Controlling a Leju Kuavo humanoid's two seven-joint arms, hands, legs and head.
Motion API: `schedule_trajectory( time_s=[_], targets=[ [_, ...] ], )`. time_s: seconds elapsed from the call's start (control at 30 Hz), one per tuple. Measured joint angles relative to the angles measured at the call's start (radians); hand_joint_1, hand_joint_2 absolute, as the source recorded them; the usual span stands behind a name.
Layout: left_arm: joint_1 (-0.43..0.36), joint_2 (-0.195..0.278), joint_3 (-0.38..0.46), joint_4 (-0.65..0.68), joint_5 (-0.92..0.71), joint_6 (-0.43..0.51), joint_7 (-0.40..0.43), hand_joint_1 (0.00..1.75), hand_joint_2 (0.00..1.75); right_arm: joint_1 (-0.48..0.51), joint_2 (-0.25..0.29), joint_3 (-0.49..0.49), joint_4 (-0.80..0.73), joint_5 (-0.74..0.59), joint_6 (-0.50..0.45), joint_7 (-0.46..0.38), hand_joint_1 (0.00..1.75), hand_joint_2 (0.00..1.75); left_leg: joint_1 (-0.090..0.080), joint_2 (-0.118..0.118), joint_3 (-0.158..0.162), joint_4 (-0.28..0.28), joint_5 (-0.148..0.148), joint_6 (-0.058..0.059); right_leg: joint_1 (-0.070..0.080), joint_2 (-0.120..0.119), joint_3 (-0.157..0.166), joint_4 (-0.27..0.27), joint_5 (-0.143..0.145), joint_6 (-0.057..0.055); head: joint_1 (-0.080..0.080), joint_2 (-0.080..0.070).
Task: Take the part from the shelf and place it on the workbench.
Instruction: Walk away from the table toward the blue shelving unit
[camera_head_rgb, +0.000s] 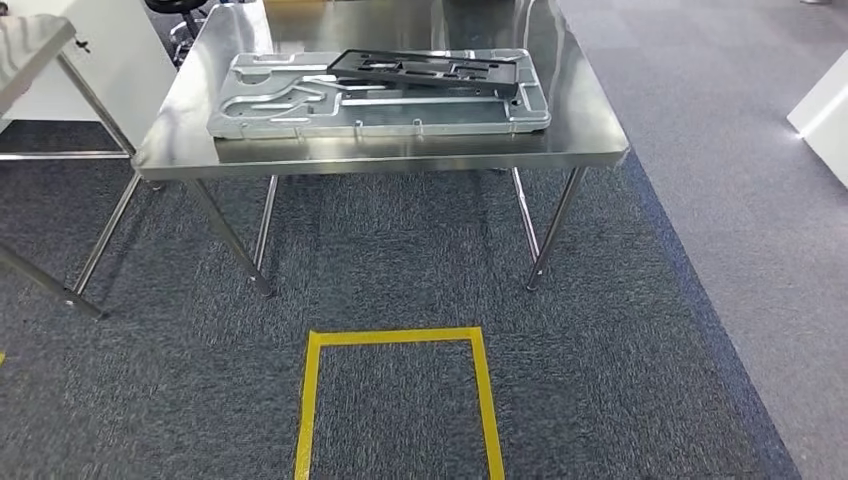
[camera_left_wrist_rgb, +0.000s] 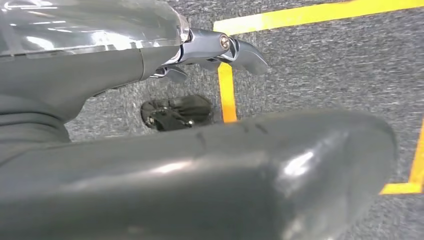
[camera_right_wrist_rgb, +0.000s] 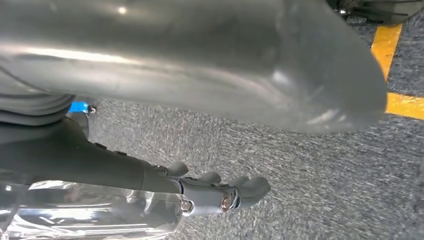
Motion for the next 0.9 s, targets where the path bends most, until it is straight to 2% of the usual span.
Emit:
schedule_trajectory(
  time_s=[0.03, 0.07, 0.1, 0.13, 0.2, 0.23, 0.27, 0.3, 0.33, 0.37, 0.4, 0.43, 0.47, 0.53, 0.57, 0.6, 0.63, 0.7, 0.73, 0.77, 0.8, 0.83, 0.9],
  targets=[
    [0.001, 0.000, 0.000, 0.000, 0.000, 0.000, -0.001, 0.00, 0.00, 0.000, 0.000, 0.000, 0.000, 0.001, 0.000, 0.000, 0.00, 0.00, 0.001, 0.001, -0.005, -0.004, 0.006, 0.007, -0.001, 0.000, -0.002, -0.001, 0.007, 0.006, 0.000, 0.000],
    [0.003, -0.001, 0.000, 0.000, 0.000, 0.000, -0.001, 0.00, 0.00, 0.000, -0.001, 0.000, 0.000, 0.002, 0.000, -0.001, 0.00, 0.00, 0.002, 0.003, -0.012, -0.005, 0.017, 0.014, -0.003, 0.002, -0.006, 0.004, 0.001, 0.013, 0.000, 0.000],
    [0.004, -0.002, 0.000, 0.000, 0.000, 0.000, 0.000, 0.00, 0.00, 0.001, -0.001, 0.000, 0.000, 0.003, 0.000, -0.001, 0.00, 0.00, 0.003, 0.006, -0.022, -0.007, 0.028, 0.023, -0.005, 0.005, -0.014, 0.025, -0.026, 0.018, 0.000, 0.000],
    [0.005, -0.002, 0.000, 0.000, 0.000, 0.001, 0.003, 0.00, 0.00, 0.002, -0.001, 0.000, 0.000, 0.004, 0.000, -0.001, 0.00, 0.00, 0.005, 0.007, -0.034, -0.009, 0.040, 0.030, -0.006, 0.007, -0.026, 0.063, -0.070, 0.023, 0.000, 0.000],
    [0.006, -0.003, 0.000, 0.000, 0.000, 0.005, 0.013, 0.00, 0.00, 0.002, -0.001, 0.000, 0.001, 0.005, 0.000, -0.003, 0.00, 0.00, 0.002, 0.008, -0.063, -0.008, 0.060, 0.038, -0.010, 0.009, -0.058, 0.185, -0.168, 0.031, 0.000, 0.000],
    [0.006, -0.003, 0.001, 0.000, 0.001, 0.009, 0.019, 0.00, 0.00, 0.002, -0.002, 0.000, 0.001, 0.005, 0.000, -0.004, 0.00, 0.00, 0.001, 0.008, -0.077, -0.007, 0.069, 0.038, -0.011, 0.009, -0.069, 0.242, -0.188, 0.034, 0.000, 0.000],
    [0.007, -0.003, 0.002, 0.000, 0.002, 0.014, 0.024, 0.00, 0.00, 0.002, -0.002, 0.000, 0.002, 0.005, 0.000, -0.006, 0.00, 0.00, 0.001, 0.009, -0.092, -0.005, 0.078, 0.037, -0.011, 0.009, -0.070, 0.279, -0.183, 0.036, 0.000, 0.000],
    [0.007, -0.003, 0.002, 0.000, 0.002, 0.018, 0.028, 0.00, 0.00, 0.002, -0.002, 0.000, 0.002, 0.004, 0.000, -0.007, 0.00, 0.00, 0.000, 0.010, -0.105, -0.001, 0.086, 0.035, -0.012, 0.009, -0.057, 0.285, -0.159, 0.036, 0.000, 0.000],
    [0.007, -0.004, 0.003, 0.000, 0.003, 0.021, 0.032, 0.00, 0.00, 0.002, -0.002, 0.000, 0.002, 0.004, 0.000, -0.007, 0.00, 0.00, 0.001, 0.010, -0.118, 0.004, 0.094, 0.032, -0.012, 0.009, -0.026, 0.257, -0.127, 0.036, 0.000, 0.000],
    [0.007, -0.004, 0.003, 0.000, 0.003, 0.023, 0.035, 0.00, 0.00, 0.002, -0.003, 0.000, 0.001, 0.003, 0.000, -0.007, 0.00, 0.00, 0.001, 0.010, -0.130, 0.010, 0.099, 0.029, -0.012, 0.008, 0.023, 0.196, -0.105, 0.033, 0.000, 0.000],
    [0.007, -0.005, 0.003, 0.000, 0.003, 0.024, 0.038, 0.00, 0.00, 0.000, -0.003, 0.000, 0.001, 0.002, 0.000, -0.007, 0.00, 0.00, 0.000, 0.010, -0.140, 0.019, 0.104, 0.026, -0.010, 0.008, 0.076, 0.120, -0.099, 0.029, 0.000, 0.000],
    [0.006, -0.006, 0.003, 0.000, 0.003, 0.025, 0.040, 0.00, 0.00, -0.001, -0.003, 0.000, 0.001, 0.001, 0.000, -0.007, 0.00, 0.00, -0.002, 0.010, -0.149, 0.027, 0.108, 0.021, -0.008, 0.008, 0.121, 0.052, -0.106, 0.023, 0.000, 0.000],
    [0.006, -0.006, 0.003, 0.000, 0.003, 0.027, 0.043, 0.00, 0.00, -0.002, -0.003, 0.000, 0.001, 0.000, 0.000, -0.007, 0.00, 0.00, -0.004, 0.010, -0.157, 0.034, 0.111, 0.016, -0.006, 0.008, 0.150, 0.002, -0.121, 0.015, 0.000, 0.000],
    [0.005, -0.007, 0.004, 0.000, 0.003, 0.030, 0.048, 0.00, 0.00, -0.002, -0.003, 0.000, 0.001, -0.005, 0.001, -0.007, 0.00, 0.00, -0.006, 0.011, -0.168, 0.040, 0.120, 0.004, -0.005, 0.008, 0.157, -0.029, -0.134, 0.000, 0.000, 0.000],
    [0.005, -0.007, 0.004, 0.000, 0.003, 0.032, 0.049, 0.00, 0.00, -0.002, -0.003, -0.001, 0.002, -0.009, 0.002, -0.007, 0.00, 0.00, -0.005, 0.009, -0.173, 0.046, 0.117, -0.002, -0.007, 0.007, 0.154, -0.033, -0.132, -0.007, 0.000, 0.000],
    [0.005, -0.007, 0.004, 0.000, 0.003, 0.032, 0.050, 0.00, 0.00, -0.001, -0.003, -0.002, 0.002, -0.013, 0.004, -0.006, 0.00, 0.00, -0.004, 0.008, -0.181, 0.063, 0.102, -0.007, -0.009, 0.005, 0.150, -0.034, -0.126, -0.015, 0.000, 0.000],
    [0.006, -0.007, 0.004, 0.000, 0.002, 0.032, 0.051, 0.00, 0.00, 0.000, -0.003, -0.004, 0.002, -0.018, 0.007, -0.004, 0.00, 0.00, -0.002, 0.005, -0.196, 0.100, 0.074, -0.012, -0.011, 0.004, 0.147, -0.035, -0.121, -0.021, 0.000, 0.000],
    [0.007, -0.008, 0.004, 0.000, 0.002, 0.032, 0.053, 0.00, 0.00, 0.000, -0.003, -0.011, 0.002, -0.030, 0.015, -0.004, 0.00, 0.00, 0.004, 0.003, -0.243, 0.228, -0.004, -0.021, -0.009, 0.002, 0.135, -0.034, -0.111, -0.029, 0.000, 0.000],
    [0.007, -0.008, 0.004, 0.000, 0.002, 0.032, 0.053, 0.00, 0.00, 0.000, -0.003, -0.016, 0.002, -0.038, 0.020, -0.006, 0.00, 0.00, 0.006, 0.003, -0.265, 0.290, -0.032, -0.024, -0.008, 0.001, 0.130, -0.033, -0.107, -0.029, 0.000, 0.000],
    [0.008, -0.008, 0.004, 0.000, 0.002, 0.032, 0.053, 0.00, 0.00, 0.001, -0.003, -0.021, 0.002, -0.048, 0.027, -0.008, 0.00, 0.00, 0.008, 0.003, -0.273, 0.327, -0.042, -0.026, -0.007, 0.002, 0.124, -0.032, -0.104, -0.029, 0.000, 0.000],
    [0.009, -0.008, 0.004, 0.000, 0.002, 0.032, 0.053, 0.00, 0.00, 0.001, -0.003, -0.029, 0.002, -0.058, 0.034, -0.010, 0.00, 0.00, 0.009, 0.003, -0.263, 0.325, -0.032, -0.026, -0.007, 0.002, 0.120, -0.030, -0.102, -0.028, 0.000, 0.000],
    [0.009, -0.008, 0.004, 0.000, 0.002, 0.032, 0.053, 0.00, 0.00, 0.001, -0.002, -0.036, 0.002, -0.068, 0.041, -0.011, 0.00, 0.00, 0.009, 0.002, -0.234, 0.284, -0.007, -0.025, -0.007, 0.003, 0.118, -0.028, -0.100, -0.026, 0.000, 0.000],
    [0.009, -0.007, 0.004, 0.000, 0.002, 0.032, 0.053, 0.00, 0.00, 0.001, -0.001, -0.050, 0.002, -0.082, 0.051, -0.010, 0.00, 0.87, 0.008, 0.001, -0.145, 0.139, 0.045, -0.016, -0.006, 0.003, 0.115, -0.024, -0.099, -0.022, 0.000, 0.000]
  ],
)
